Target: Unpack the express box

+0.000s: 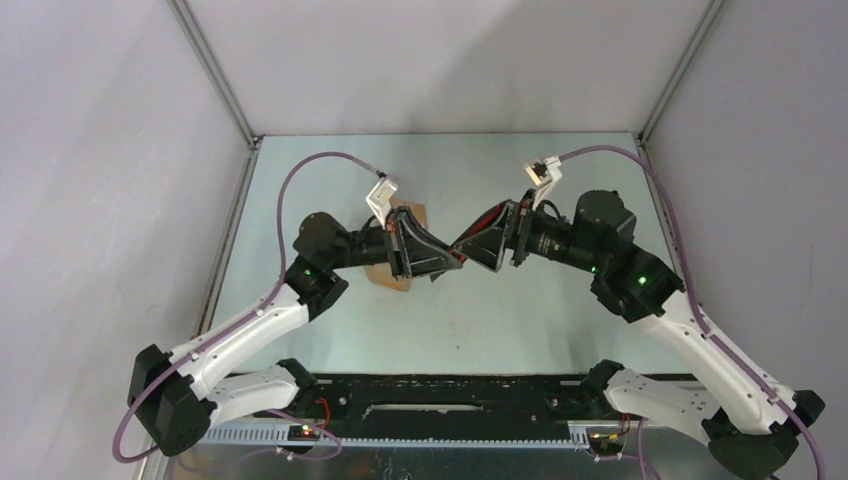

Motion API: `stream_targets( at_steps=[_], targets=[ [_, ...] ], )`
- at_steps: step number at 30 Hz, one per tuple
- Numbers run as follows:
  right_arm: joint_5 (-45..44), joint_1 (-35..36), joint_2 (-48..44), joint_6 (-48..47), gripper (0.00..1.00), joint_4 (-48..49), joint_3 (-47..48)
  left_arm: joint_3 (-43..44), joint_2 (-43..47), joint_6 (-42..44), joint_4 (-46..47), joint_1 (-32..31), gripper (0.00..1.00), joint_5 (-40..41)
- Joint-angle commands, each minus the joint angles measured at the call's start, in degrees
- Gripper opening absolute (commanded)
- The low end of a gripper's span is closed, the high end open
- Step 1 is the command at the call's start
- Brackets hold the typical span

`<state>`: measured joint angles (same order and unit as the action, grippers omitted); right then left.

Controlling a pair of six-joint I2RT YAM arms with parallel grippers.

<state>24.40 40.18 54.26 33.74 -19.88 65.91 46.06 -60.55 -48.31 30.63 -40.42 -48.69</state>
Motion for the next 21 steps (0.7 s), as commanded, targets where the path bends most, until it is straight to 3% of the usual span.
stream_targets(
  at_steps=[1,6,9,10,11,12,14,18,21],
  targets=[
    [-9.6,3.6,-0.5,6.0,0.75,11.2,-3.4,0.2,0.4,-5.6,7.8,-2.3,0.00,10.4],
    [-14.5,7.0,0.4,6.7,0.50,15.1,-4.6,0.3,0.8,-5.3,6.6,-3.8,0.00,13.5],
    [-14.9,7.3,0.6,6.9,0.18,16.5,-5.0,0.2,1.2,-5.3,5.3,-4.0,0.00,13.9],
    [-14.0,7.2,0.9,6.6,0.05,16.8,-5.0,0.4,1.4,-5.0,4.1,-4.0,0.05,13.8],
    [-13.5,7.1,1.0,6.3,0.00,16.7,-5.0,0.7,1.9,-3.9,0.3,-3.9,0.27,14.1],
    [-12.5,7.0,0.8,5.4,0.00,16.4,-5.0,1.1,2.8,-2.3,-3.1,-3.6,0.54,14.3],
    [-7.9,5.7,0.5,3.9,0.00,15.8,-4.9,1.1,5.7,1.1,-9.5,-2.1,0.96,15.0],
    [1.9,3.5,-0.4,-0.2,0.00,11.7,-4.9,3.0,11.3,7.3,-17.6,2.8,1.00,13.7],
    [8.9,4.5,-0.3,-4.0,0.00,9.3,-4.9,9.6,9.7,12.6,-24.1,4.0,1.00,13.2]
  ],
)
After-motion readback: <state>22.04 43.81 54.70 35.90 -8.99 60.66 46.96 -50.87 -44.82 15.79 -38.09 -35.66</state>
